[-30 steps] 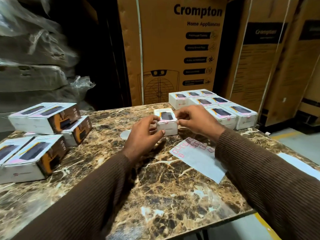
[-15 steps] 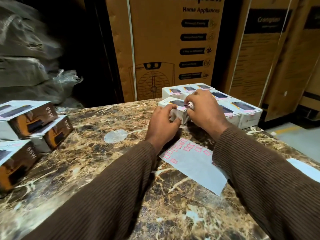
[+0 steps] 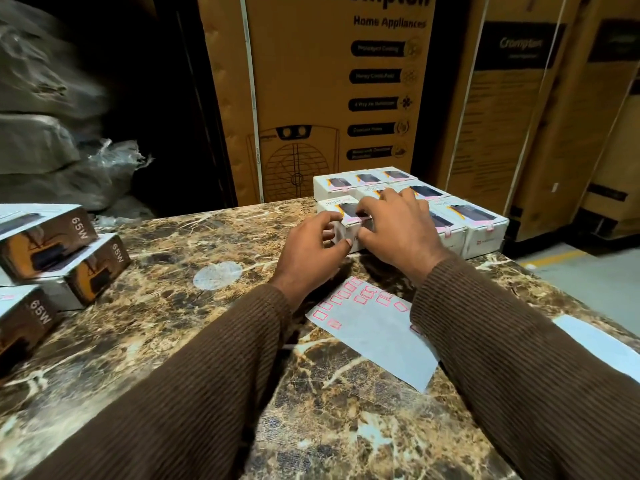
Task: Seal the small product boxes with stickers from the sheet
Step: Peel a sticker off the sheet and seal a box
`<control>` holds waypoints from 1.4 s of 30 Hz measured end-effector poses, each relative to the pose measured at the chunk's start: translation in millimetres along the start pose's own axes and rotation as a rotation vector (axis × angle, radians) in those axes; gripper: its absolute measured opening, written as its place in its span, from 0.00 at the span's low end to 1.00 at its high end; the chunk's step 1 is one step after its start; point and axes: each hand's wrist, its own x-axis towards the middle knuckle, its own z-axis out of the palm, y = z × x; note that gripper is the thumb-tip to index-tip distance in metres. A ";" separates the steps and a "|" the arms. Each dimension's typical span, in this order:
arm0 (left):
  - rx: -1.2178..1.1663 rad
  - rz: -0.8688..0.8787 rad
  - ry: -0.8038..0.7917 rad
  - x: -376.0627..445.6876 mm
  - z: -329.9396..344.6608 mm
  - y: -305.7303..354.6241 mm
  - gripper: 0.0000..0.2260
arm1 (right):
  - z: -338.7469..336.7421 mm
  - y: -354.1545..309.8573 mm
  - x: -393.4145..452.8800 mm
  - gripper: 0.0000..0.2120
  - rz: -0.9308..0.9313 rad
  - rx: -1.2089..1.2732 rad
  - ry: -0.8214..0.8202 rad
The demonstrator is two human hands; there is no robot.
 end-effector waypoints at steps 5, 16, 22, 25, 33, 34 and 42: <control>-0.040 0.015 -0.023 -6.7 -1.9 4.6 0.20 | 2.9 -2.5 1.1 0.16 0.027 -0.113 0.062; 0.093 0.028 -0.108 -5.5 0.9 8.4 0.27 | -0.8 -4.8 4.0 0.15 0.005 -0.105 0.112; 0.146 -0.007 -0.189 -4.9 2.6 13.0 0.31 | -0.7 -5.2 3.8 0.14 -0.004 -0.077 0.090; 0.147 -0.024 -0.218 -2.2 1.5 16.5 0.31 | 1.4 -5.3 4.1 0.16 -0.010 -0.083 0.046; 0.117 -0.089 -0.216 10.3 -0.1 14.2 0.32 | 5.8 -7.6 4.6 0.18 -0.008 -0.097 -0.031; 0.112 -0.092 -0.217 10.4 -0.2 13.6 0.32 | 6.1 -7.6 4.9 0.18 -0.010 -0.096 -0.031; 0.101 -0.106 -0.212 8.6 -0.1 15.1 0.32 | 4.9 -7.5 5.0 0.19 -0.018 -0.087 -0.030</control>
